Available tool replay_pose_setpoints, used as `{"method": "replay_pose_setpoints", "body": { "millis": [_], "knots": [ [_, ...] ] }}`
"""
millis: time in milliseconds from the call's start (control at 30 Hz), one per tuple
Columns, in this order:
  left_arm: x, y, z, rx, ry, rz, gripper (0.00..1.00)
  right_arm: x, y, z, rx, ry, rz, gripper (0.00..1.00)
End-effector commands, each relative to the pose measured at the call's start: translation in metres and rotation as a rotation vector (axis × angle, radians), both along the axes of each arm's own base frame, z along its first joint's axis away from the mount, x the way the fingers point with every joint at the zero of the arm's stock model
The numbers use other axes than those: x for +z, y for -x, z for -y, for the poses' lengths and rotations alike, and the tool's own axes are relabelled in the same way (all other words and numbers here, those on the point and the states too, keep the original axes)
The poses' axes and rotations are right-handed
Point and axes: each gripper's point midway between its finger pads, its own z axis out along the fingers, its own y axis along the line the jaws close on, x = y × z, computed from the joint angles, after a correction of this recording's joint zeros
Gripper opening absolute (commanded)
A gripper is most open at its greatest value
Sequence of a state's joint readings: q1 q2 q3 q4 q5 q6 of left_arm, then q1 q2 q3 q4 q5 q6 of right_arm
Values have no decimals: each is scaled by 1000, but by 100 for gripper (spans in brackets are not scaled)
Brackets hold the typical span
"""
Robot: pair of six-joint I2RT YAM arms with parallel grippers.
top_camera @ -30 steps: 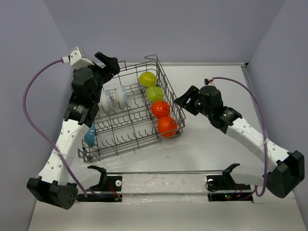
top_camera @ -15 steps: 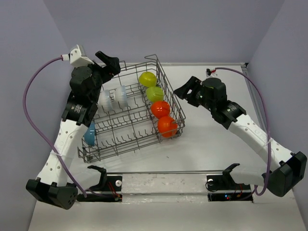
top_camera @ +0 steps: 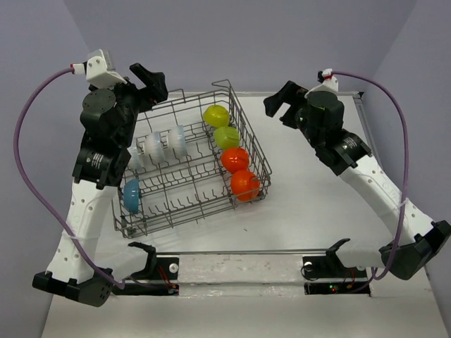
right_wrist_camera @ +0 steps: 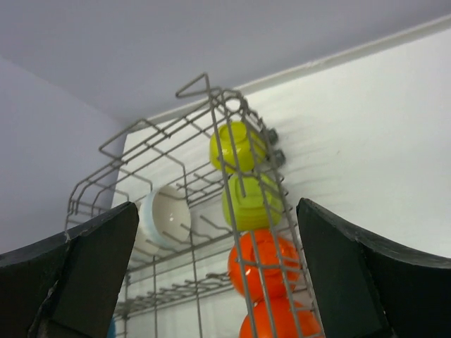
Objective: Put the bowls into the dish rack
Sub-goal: Reset both arms
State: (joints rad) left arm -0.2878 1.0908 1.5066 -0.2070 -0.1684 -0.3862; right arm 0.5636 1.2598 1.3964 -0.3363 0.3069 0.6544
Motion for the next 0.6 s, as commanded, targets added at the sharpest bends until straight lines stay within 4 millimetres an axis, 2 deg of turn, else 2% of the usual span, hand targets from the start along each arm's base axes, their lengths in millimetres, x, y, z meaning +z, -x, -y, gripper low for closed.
{"method": "replay_pose_setpoints", "body": {
  "millis": [0,67,133,167,200,233,267,300,367,400,433,567],
  "knots": [
    [10,2,-26,123,-90,18,99,50,-16,40,-191,126,133,100],
    [7,-1,-30,152,-95,16,99,70,-24,57,-266,183,171,100],
    [13,-3,-31,159,-91,32,99,79,-31,72,-333,216,183,100],
    [13,-7,-33,178,-90,28,99,77,-42,81,-357,254,175,100],
    [23,-7,-34,182,-81,47,99,92,-45,84,-355,245,201,100],
    [27,-8,-35,188,-80,56,99,92,-51,88,-357,256,194,100],
    [29,-11,-34,192,-82,61,99,84,-66,97,-377,275,167,100],
    [35,-10,-35,194,-79,72,99,93,-70,98,-354,267,168,100],
    [36,-15,-36,202,-88,69,99,92,-82,106,-343,250,149,100],
    [41,-16,-37,211,-86,76,99,84,-95,110,-322,249,125,100],
    [40,-21,-37,217,-94,70,99,90,-96,112,-312,239,128,100],
    [49,-38,-40,257,-116,41,99,96,-110,109,-248,202,125,100]
  ]
}}
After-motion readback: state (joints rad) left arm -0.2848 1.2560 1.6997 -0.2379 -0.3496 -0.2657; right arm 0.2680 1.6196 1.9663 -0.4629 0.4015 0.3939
